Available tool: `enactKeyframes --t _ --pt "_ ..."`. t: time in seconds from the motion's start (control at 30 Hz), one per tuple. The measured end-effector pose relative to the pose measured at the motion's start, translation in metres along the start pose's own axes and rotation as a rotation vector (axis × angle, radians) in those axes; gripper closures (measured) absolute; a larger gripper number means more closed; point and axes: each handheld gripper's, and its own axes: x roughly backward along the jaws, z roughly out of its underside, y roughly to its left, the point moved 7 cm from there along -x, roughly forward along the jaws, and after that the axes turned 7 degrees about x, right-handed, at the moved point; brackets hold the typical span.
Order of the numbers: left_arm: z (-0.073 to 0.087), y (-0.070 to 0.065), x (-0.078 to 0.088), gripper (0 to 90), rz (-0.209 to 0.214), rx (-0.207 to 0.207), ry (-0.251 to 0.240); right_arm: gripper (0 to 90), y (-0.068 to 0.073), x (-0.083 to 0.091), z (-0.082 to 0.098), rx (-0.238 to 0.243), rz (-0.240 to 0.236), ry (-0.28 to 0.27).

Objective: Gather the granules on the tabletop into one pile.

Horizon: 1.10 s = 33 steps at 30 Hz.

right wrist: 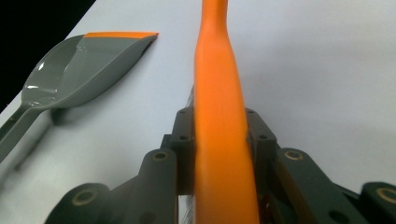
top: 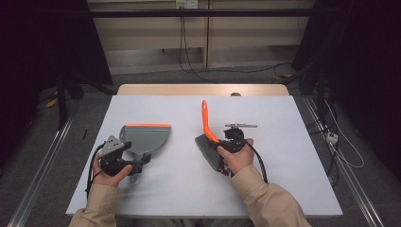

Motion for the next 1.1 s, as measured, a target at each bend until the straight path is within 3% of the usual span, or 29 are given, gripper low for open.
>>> enactKeyframes --t 0.37,0.67,0.77,0.9,1.0,1.1 --pt "0.000 -0.001 -0.001 6.8 0.000 -0.007 0.001 70.7 -0.009 0.015 0.007 -0.019 0.014 -0.022" --pt "0.000 0.000 -0.001 6.8 -0.001 -0.004 0.001 71.0 -0.002 0.028 -0.011 -0.056 -0.071 -0.088" --pt "-0.001 0.000 0.000 6.8 -0.001 0.002 -0.003 71.0 -0.004 0.035 -0.023 -0.014 -0.070 -0.115" --pt "-0.001 0.000 -0.001 6.8 -0.001 0.004 -0.003 71.1 -0.019 0.038 -0.039 0.061 -0.054 -0.135" --pt "-0.001 0.000 -0.001 6.7 -0.002 0.002 -0.001 71.1 -0.032 0.034 -0.045 0.158 -0.023 -0.128" --pt "-0.001 0.001 -0.001 6.8 -0.002 0.004 -0.002 71.1 -0.043 0.025 -0.047 0.256 -0.022 -0.117"
